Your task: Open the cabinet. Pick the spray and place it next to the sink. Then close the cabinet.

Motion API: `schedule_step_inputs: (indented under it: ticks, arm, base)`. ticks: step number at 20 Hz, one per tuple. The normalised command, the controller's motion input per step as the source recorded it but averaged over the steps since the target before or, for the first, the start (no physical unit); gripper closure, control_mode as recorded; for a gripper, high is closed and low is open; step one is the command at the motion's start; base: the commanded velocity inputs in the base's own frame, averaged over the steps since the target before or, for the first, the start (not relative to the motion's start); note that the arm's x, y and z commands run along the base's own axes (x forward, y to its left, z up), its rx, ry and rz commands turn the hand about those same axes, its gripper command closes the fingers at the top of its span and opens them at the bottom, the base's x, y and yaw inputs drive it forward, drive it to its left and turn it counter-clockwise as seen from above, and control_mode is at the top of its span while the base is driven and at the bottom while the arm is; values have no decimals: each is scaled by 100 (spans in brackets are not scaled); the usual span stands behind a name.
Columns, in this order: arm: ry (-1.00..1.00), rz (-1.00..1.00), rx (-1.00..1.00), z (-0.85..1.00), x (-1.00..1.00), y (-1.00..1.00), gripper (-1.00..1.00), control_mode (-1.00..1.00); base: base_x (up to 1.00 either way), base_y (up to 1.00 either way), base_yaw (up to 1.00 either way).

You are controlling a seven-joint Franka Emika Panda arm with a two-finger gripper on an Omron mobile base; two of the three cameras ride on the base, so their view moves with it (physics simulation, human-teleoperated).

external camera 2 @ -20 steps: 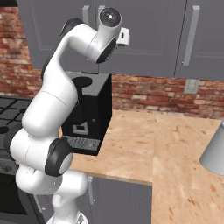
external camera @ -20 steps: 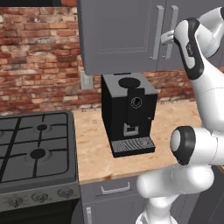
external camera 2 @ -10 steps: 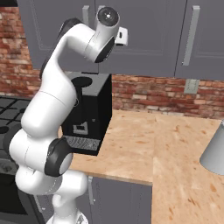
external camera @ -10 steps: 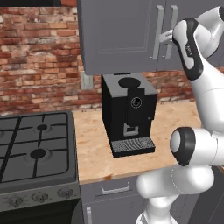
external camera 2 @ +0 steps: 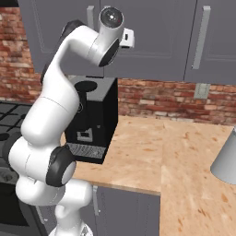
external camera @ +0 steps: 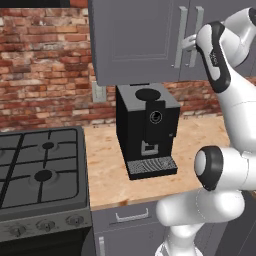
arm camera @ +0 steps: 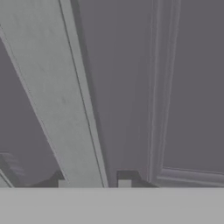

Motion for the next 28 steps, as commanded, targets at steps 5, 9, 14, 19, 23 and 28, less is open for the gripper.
schedule_step_inputs:
  ticks: [5, 9, 14, 19, 23, 28]
  arm:
    - [0, -6, 0, 0, -6, -63, 100, -100]
    - [0, -5, 0, 0, -38, -61, 100, -100]
    - [0, -3, 0, 0, -59, -59, 100, -100]
    - [0, -1, 0, 0, -79, -51, 100, -100]
    - [0, 0, 1, 0, -92, -58, 100, -100]
    - [0, 0, 1, 0, -92, -58, 100, -100]
  base:
    - [0, 0, 0]
    - [0, 0, 0]
    - [0, 0, 0]
    - [0, 0, 0]
    - [0, 0, 0]
    - [0, 0, 0]
